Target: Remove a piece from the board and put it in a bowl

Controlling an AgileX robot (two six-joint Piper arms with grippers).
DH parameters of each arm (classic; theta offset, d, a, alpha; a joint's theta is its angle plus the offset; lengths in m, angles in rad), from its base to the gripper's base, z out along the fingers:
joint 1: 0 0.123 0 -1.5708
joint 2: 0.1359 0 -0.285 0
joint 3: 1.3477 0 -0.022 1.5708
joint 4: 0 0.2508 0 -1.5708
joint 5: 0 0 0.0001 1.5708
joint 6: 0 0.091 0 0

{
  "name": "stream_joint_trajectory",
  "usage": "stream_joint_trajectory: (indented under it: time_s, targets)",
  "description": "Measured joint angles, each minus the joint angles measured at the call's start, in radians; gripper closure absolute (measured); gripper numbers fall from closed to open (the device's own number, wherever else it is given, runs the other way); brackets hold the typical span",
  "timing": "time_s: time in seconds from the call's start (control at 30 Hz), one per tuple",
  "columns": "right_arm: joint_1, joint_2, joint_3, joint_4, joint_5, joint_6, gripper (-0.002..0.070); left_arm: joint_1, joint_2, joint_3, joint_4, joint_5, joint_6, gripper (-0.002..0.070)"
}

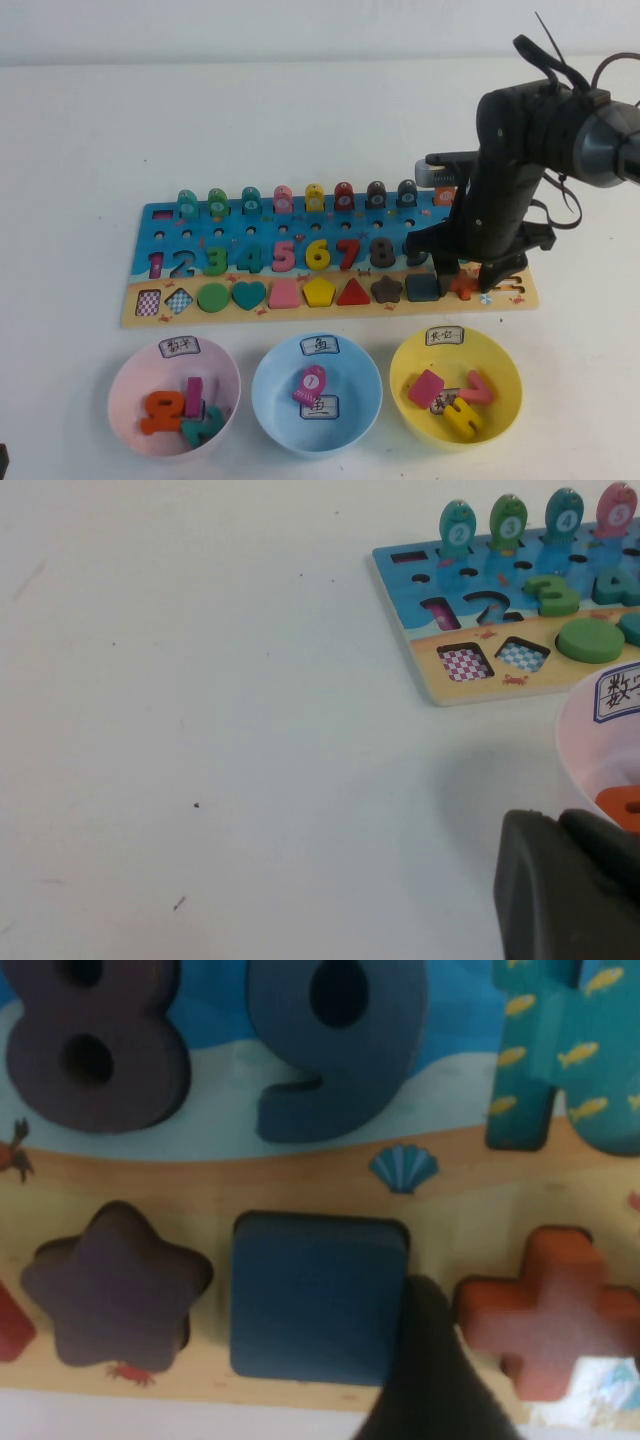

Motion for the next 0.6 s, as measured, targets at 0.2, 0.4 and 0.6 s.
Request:
stream_joint_trajectory:
  time_s: [0.2, 0.4, 0.6]
  targets:
    - [0.0, 0.006, -0.008, -0.004, 0.002, 0.0, 0.0292, 0.0, 0.0, 0.0, 0.0, 0.0, 0.0, 0.068]
    - [0.0, 0.006, -0.008, -0.004, 0.002, 0.0, 0.0309, 0.0, 0.0, 0.0, 0.0, 0.0, 0.0, 0.068]
    - [0.0, 0.006, -0.008, -0.011, 0.006, 0.0, 0.0378, 0.0, 0.0, 0.0, 0.0, 0.0, 0.0, 0.068]
